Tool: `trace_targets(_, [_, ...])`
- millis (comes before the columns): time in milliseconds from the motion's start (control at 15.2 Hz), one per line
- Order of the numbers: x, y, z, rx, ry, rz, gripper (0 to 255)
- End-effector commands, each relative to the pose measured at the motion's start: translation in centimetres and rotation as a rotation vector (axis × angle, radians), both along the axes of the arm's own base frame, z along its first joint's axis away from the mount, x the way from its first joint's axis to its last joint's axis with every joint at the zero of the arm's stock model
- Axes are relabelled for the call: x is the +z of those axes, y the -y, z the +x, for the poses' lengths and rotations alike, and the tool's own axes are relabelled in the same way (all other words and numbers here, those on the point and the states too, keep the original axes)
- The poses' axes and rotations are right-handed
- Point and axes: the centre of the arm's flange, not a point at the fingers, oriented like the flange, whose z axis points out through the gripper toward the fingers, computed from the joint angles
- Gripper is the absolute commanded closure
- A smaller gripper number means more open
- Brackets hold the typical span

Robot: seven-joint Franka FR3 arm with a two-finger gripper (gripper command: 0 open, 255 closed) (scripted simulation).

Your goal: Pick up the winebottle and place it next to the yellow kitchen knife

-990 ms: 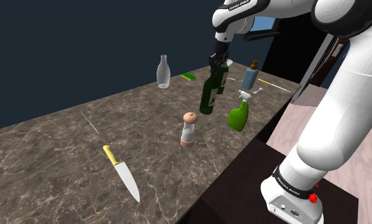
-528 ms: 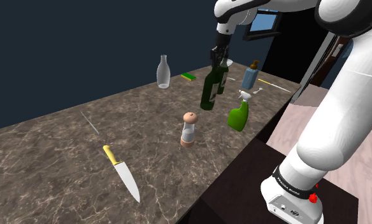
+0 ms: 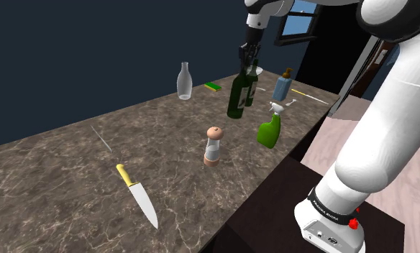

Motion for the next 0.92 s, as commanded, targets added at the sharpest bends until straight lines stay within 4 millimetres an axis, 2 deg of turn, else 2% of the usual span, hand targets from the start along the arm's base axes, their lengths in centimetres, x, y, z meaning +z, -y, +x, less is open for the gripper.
trace_targets(0, [0.5, -1.3, -0.2, 0.000, 0.000, 0.000, 255])
trace_targets(858, [0.6, -18.1, -3.8, 0.000, 0.000, 0.000, 255])
